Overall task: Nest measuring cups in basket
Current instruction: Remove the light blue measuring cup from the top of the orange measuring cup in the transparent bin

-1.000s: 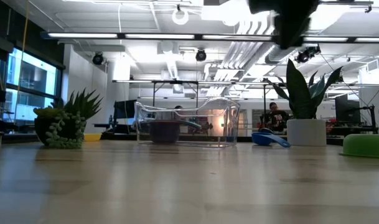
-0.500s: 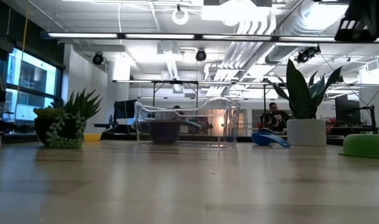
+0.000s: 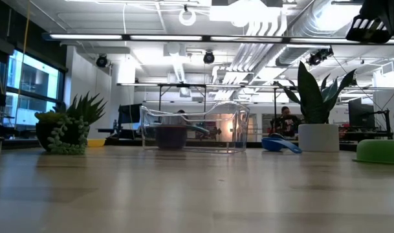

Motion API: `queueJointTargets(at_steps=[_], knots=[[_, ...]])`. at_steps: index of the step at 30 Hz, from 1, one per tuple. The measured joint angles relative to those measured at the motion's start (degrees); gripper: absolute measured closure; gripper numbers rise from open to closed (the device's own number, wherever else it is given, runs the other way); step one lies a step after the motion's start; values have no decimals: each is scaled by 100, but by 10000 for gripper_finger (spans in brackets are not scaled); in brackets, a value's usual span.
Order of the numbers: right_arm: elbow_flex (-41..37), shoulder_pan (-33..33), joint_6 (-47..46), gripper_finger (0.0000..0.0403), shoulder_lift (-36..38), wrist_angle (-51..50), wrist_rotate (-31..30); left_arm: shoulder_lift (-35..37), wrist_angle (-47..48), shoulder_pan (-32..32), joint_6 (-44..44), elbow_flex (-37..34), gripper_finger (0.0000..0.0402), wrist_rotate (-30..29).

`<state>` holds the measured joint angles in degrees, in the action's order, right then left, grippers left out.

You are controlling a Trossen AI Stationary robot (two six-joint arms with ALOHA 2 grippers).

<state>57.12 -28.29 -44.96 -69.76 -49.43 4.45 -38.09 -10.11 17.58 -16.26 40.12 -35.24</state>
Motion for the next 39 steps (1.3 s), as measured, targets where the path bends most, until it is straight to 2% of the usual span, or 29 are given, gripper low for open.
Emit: queueJointTargets(at_steps=[39], knots=[[0, 7, -152, 403, -2, 431, -132, 0, 0, 0, -6, 2, 202, 0]])
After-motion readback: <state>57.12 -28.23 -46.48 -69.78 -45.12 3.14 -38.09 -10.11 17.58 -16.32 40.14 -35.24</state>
